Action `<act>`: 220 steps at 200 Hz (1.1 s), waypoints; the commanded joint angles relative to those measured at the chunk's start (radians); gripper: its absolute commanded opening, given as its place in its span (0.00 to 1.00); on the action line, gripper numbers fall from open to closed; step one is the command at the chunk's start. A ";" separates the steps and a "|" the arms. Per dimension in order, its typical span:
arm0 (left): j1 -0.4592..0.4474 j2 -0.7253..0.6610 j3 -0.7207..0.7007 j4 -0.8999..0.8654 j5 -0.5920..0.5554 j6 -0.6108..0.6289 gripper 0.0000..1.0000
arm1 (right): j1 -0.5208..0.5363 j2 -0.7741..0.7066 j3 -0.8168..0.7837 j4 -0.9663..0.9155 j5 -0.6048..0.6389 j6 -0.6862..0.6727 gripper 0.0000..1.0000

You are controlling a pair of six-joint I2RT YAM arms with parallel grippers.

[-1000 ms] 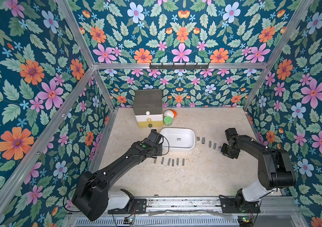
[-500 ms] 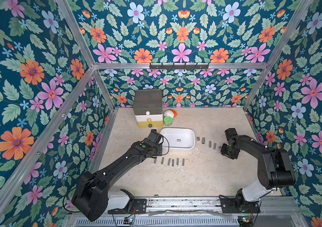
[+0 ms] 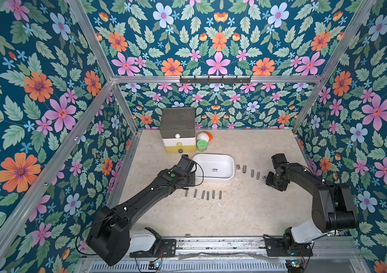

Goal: Take out the socket from the storage box
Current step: Place the socket head at the center of the board.

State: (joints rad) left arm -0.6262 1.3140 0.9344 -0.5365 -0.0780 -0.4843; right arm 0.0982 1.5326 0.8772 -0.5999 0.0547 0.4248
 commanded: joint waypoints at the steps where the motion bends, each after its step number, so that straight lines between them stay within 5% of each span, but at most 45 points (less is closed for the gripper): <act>1: 0.000 0.020 0.032 -0.009 0.015 0.005 0.51 | 0.001 -0.037 0.000 -0.031 0.006 0.015 0.47; 62: -0.027 0.257 0.255 -0.028 0.025 0.027 0.52 | 0.001 -0.141 -0.004 -0.042 -0.028 0.012 0.47; 152: -0.104 0.690 0.616 -0.111 0.022 0.015 0.70 | 0.005 -0.154 -0.015 -0.032 -0.056 0.002 0.50; 220: -0.157 0.835 0.677 -0.163 -0.020 -0.056 0.76 | 0.014 -0.135 -0.012 -0.023 -0.064 -0.002 0.51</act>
State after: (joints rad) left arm -0.7757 2.1239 1.6070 -0.6586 -0.0673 -0.5022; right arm 0.1085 1.3926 0.8650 -0.6258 -0.0032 0.4240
